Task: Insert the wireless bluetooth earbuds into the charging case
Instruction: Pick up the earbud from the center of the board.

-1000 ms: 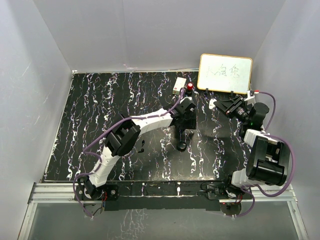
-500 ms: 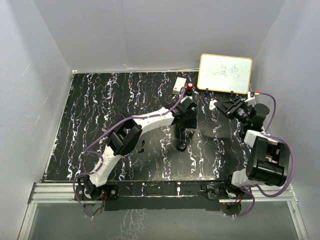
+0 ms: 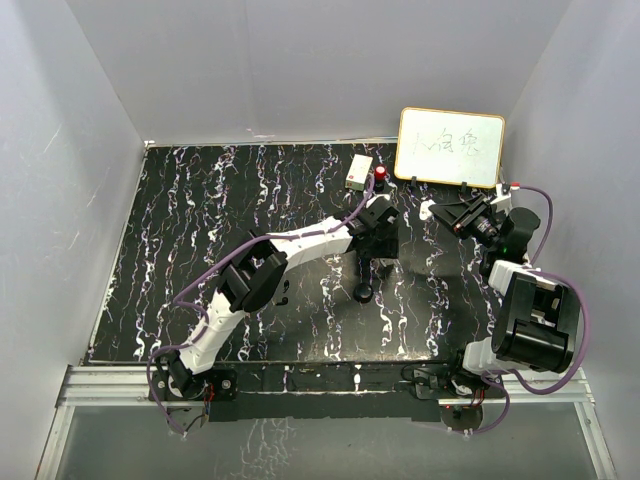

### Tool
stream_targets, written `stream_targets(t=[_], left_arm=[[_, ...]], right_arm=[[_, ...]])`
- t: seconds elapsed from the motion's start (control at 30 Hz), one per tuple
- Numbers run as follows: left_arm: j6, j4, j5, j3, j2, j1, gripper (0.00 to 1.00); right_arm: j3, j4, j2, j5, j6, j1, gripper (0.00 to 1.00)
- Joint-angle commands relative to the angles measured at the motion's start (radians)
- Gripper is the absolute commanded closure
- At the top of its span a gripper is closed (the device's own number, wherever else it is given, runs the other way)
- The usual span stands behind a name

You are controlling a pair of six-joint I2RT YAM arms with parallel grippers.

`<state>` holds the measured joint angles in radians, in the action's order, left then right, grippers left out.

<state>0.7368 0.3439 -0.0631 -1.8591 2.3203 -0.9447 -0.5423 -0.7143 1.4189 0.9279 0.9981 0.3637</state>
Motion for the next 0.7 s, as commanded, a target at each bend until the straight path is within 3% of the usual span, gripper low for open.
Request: stream_targets(t=[0.0, 0.67], left_arm=[[0.007, 0.023, 0.030, -0.017, 0.020, -0.015, 0.43], [-0.014, 0.013, 0.021, -0.043, 0.034, -0.023, 0.44]], right_arm=[[0.004, -0.066, -0.021, 0.014, 0.005, 0.012, 1.00], [0.011, -0.067, -0.026, 0.017, 0.005, 0.021, 1.00]])
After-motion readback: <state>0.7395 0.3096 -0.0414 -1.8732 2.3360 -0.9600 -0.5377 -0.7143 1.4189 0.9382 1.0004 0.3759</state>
